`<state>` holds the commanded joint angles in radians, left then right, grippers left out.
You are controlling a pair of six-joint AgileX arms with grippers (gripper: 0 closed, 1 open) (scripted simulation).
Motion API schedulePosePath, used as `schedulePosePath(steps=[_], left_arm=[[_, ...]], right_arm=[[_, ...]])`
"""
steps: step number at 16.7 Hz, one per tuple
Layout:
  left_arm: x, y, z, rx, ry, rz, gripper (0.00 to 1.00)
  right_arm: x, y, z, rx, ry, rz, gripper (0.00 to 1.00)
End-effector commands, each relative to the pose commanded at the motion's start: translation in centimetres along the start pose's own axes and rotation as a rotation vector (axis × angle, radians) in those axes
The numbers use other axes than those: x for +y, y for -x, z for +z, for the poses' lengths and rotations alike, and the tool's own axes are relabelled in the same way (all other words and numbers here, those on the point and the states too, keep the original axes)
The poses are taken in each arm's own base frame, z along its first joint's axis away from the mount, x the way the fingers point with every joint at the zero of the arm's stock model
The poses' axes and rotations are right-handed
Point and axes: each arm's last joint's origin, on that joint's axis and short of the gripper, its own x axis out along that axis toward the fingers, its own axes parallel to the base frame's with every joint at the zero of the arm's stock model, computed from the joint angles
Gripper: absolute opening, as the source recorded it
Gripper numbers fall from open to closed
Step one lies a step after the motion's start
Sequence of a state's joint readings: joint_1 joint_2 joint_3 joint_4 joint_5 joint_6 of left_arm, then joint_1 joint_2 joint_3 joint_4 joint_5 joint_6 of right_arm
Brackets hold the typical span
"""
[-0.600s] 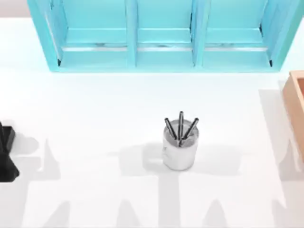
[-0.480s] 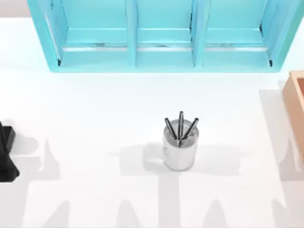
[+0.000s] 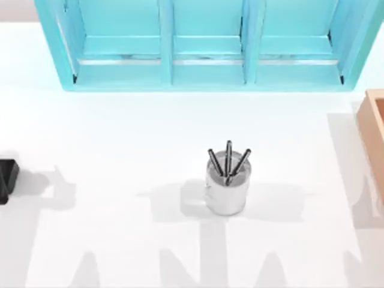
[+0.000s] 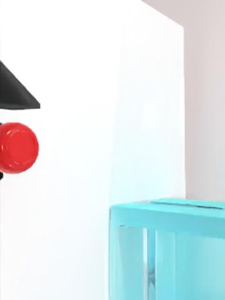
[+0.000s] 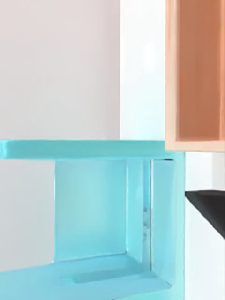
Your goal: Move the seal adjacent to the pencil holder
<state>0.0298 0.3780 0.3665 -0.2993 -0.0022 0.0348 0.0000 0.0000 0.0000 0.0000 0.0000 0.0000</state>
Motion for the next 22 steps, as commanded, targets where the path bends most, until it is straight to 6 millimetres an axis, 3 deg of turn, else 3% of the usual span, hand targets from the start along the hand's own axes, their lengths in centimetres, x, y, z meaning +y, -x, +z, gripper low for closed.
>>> schedulePosePath(steps=[3,8,12,16,19,22], left_arm=[[0.5,-2.1,4.0,0.26,-0.013,0.003,1.0],[1.6,-9.6,8.0,0.755,-0.022,-0.013,1.0],[2.6,-15.4,9.0,1.043,-0.02,-0.033,1.0],[3.5,-19.8,9.3,1.207,-0.017,-0.049,1.0],[3.8,-21.2,9.3,1.256,-0.015,-0.055,1.0],[3.9,-21.3,9.3,1.259,-0.015,-0.055,1.0]], right_arm=[[0.0,0.0,0.0,0.0,0.0,0.0,1.0],[0.0,0.0,0.0,0.0,0.0,0.0,1.0],[0.0,0.0,0.0,0.0,0.0,0.0,1.0],[0.0,0.0,0.0,0.0,0.0,0.0,1.0],[0.0,0.0,0.0,0.0,0.0,0.0,1.0],[0.0,0.0,0.0,0.0,0.0,0.0,1.0]])
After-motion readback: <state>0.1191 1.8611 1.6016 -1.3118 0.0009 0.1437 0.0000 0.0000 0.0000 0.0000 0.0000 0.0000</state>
